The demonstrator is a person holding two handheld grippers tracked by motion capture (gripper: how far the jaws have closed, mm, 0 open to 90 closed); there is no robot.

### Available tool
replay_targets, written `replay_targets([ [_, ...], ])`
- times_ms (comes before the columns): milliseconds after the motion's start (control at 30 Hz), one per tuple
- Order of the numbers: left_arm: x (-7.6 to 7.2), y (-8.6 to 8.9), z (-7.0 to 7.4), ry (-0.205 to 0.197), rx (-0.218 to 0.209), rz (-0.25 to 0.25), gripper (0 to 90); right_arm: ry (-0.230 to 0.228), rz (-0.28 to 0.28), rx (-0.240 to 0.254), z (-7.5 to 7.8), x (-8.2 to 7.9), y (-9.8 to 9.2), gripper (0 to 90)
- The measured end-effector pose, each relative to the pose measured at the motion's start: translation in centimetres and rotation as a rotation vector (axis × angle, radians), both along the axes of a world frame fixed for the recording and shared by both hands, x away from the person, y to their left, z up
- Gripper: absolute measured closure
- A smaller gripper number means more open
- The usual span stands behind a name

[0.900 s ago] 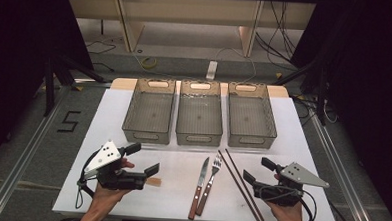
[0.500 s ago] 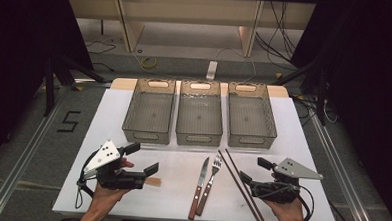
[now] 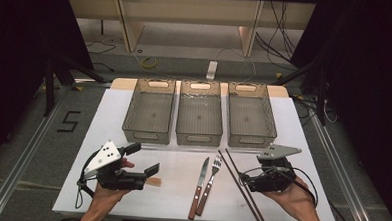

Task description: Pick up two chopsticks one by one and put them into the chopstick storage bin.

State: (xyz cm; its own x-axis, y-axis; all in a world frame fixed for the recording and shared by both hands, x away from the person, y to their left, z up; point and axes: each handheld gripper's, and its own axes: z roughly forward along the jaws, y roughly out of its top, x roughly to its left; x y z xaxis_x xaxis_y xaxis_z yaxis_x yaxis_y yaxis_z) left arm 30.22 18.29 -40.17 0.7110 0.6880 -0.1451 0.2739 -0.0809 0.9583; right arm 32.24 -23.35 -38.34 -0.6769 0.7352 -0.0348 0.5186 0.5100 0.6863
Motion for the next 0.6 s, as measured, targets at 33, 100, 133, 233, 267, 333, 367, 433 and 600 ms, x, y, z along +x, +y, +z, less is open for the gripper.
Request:
replay_targets([
  [33, 0.0, 0.0, 0.0, 0.001, -0.002, 0.0, 8.0, 0.01, -0.004, 0.0, 0.1, 0.2, -0.1, 20.9],
  [100, 0.0, 0.0, 0.0, 0.0, -0.001, 0.0, 8.0, 0.028, -0.016, -0.005, 0.2, 0.6, -0.2, 21.3],
  [133, 0.0, 0.0, 0.0, -0.001, 0.001, -0.001, 8.0, 0.041, -0.019, -0.014, 0.1, 0.9, -0.2, 22.0],
  [233, 0.0, 0.0, 0.0, -0.001, 0.003, -0.001, 8.0, 0.074, -0.021, -0.042, -0.2, 1.2, -0.1, 22.9],
  [267, 0.0, 0.0, 0.0, 0.0, 0.003, -0.001, 8.0, 0.083, -0.028, -0.055, -0.5, 1.4, -0.1, 23.8],
  [333, 0.0, -0.1, 0.0, 0.0, 0.002, -0.002, 8.0, 0.089, -0.031, -0.056, -0.6, 1.6, -0.1, 24.1],
  [367, 0.0, 0.0, 0.0, -0.001, 0.002, -0.003, 8.0, 0.093, -0.032, -0.058, -0.7, 1.7, -0.1, 24.6],
  [433, 0.0, 0.0, 0.0, -0.001, -0.002, -0.003, 8.0, 0.106, -0.041, -0.097, -1.2, 2.0, -0.1, 25.8],
  [600, -0.1, 0.0, 0.1, -0.002, 0.001, -0.004, 8.0, 0.142, -0.051, -0.155, -1.8, 2.2, 0.1, 28.9],
])
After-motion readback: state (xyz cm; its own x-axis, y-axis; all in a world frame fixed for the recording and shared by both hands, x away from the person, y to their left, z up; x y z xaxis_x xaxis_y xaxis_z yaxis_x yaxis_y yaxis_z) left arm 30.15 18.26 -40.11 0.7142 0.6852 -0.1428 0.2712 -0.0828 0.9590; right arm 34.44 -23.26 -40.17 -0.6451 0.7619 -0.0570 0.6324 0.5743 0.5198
